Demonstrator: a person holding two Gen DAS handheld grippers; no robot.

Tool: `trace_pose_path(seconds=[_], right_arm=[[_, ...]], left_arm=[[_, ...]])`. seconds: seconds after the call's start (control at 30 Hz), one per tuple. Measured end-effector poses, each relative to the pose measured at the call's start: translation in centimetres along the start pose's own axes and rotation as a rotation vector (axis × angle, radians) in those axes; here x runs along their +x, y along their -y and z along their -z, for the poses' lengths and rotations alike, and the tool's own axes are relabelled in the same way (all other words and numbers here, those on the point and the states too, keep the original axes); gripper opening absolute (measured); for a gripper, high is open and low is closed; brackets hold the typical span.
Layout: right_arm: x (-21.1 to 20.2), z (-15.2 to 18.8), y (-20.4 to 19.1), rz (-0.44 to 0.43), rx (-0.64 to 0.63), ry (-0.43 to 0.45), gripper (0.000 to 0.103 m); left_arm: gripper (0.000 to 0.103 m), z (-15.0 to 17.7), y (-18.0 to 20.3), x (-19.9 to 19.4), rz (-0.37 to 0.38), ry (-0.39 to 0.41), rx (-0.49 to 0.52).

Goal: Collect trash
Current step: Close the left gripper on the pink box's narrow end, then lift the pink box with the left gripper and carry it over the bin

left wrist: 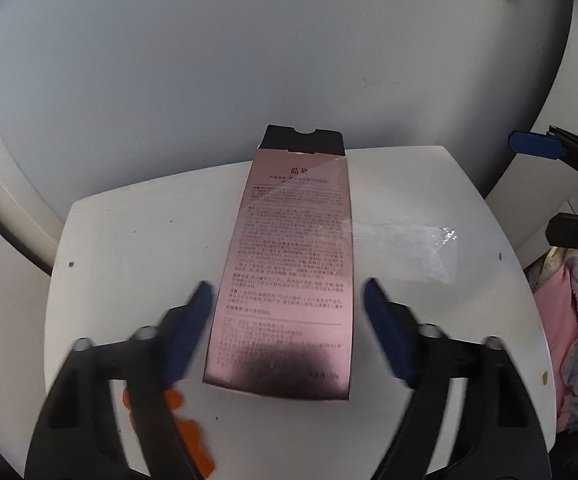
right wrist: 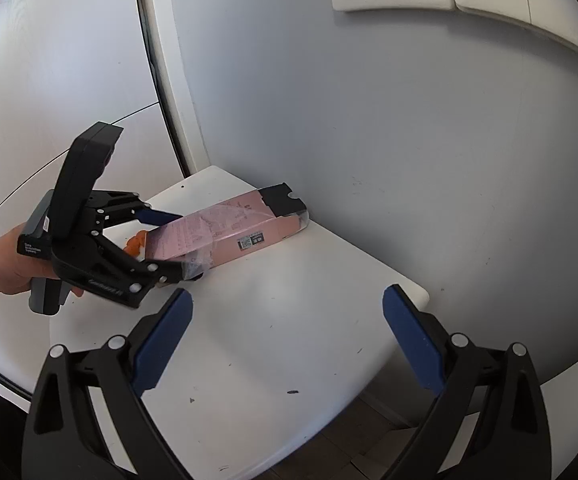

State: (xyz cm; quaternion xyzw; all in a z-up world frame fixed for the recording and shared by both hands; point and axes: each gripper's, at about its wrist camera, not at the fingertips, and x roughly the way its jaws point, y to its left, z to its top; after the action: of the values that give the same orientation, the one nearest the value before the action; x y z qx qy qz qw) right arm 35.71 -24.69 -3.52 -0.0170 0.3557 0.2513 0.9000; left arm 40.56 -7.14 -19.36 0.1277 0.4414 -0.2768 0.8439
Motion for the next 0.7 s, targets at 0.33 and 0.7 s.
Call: trace_pose_path(seconds=[0.33, 0.7], right_arm=[[-0.8, 0.1, -0.1, 0.001, 0.005, 0.008, 0.093], [-2.3, -0.3, -2.1, -0.074, 0.010, 0.009, 0.093]], left_arm=[[0.056, -0.1, 0.9, -1.4, 0.002, 0.033, 0.033], [0.056, 1.9, 2.4, -7.0, -0.021, 0.086, 0.043]])
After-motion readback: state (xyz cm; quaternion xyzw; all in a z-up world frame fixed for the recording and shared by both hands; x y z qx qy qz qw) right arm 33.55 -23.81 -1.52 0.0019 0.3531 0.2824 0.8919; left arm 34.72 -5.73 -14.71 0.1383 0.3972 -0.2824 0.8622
